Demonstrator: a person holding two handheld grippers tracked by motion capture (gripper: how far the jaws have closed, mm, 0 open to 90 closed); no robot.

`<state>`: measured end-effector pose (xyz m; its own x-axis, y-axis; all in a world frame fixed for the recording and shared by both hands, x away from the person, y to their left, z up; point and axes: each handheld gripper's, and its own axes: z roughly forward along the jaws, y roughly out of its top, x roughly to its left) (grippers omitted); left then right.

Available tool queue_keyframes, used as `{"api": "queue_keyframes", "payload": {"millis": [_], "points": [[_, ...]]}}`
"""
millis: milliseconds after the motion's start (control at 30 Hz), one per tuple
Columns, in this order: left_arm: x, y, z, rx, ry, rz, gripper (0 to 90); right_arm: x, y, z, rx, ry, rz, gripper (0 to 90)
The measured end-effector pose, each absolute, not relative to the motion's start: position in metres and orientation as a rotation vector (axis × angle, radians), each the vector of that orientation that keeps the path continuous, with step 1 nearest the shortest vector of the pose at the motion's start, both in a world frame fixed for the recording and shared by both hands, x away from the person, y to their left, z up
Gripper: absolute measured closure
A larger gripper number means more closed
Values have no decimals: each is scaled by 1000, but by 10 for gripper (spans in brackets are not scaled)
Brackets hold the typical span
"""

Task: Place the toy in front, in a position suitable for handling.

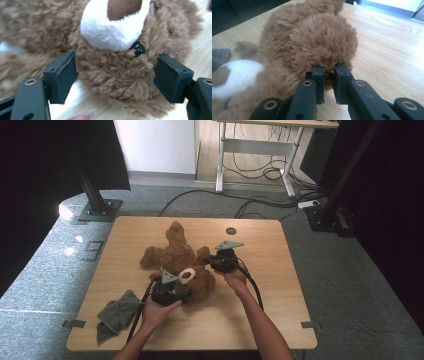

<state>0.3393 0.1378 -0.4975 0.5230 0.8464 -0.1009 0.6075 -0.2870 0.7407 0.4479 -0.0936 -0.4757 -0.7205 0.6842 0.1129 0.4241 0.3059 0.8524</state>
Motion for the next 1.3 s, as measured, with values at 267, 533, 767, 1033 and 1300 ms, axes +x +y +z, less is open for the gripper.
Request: {"api": "queue_keyframes", "payload": {"millis": [267,533,767,1033,1300], "points": [[345,157,-495,2012,1243,428,230,421,-116,-479,1017,2270,1393,823],[355,175,-490,1943,1342,459,272,384,-136,-486,1013,2258,1443,826],[336,186,-453,1841,1253,380,273,370,-141,-494,1020,2263,1476,826],[322,151,-453,1946,1155,323,253,367,-137,-498,1031,2265,1491,826],[328,131,-483,2002,1196,334,235,363,-141,-506,1047,2271,1522,833]]}}
